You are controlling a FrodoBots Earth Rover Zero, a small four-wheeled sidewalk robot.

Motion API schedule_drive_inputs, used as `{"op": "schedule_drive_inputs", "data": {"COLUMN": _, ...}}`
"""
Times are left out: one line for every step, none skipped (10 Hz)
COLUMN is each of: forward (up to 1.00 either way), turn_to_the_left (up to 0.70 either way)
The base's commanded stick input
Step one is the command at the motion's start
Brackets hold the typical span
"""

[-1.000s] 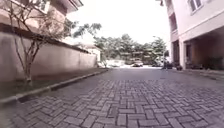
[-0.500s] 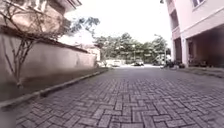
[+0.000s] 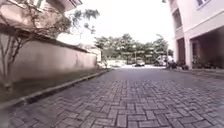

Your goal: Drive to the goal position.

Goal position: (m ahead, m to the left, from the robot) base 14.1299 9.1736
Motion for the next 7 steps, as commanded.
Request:
{"op": "schedule_drive_inputs", "data": {"forward": 0.7, "turn_to_the_left": 0.0}}
{"op": "schedule_drive_inputs", "data": {"forward": 0.7, "turn_to_the_left": 0.0}}
{"op": "schedule_drive_inputs", "data": {"forward": 0.7, "turn_to_the_left": 0.0}}
{"op": "schedule_drive_inputs", "data": {"forward": 0.7, "turn_to_the_left": 0.0}}
{"op": "schedule_drive_inputs", "data": {"forward": 0.7, "turn_to_the_left": 0.0}}
{"op": "schedule_drive_inputs", "data": {"forward": 0.7, "turn_to_the_left": 0.0}}
{"op": "schedule_drive_inputs", "data": {"forward": 0.7, "turn_to_the_left": -0.12}}
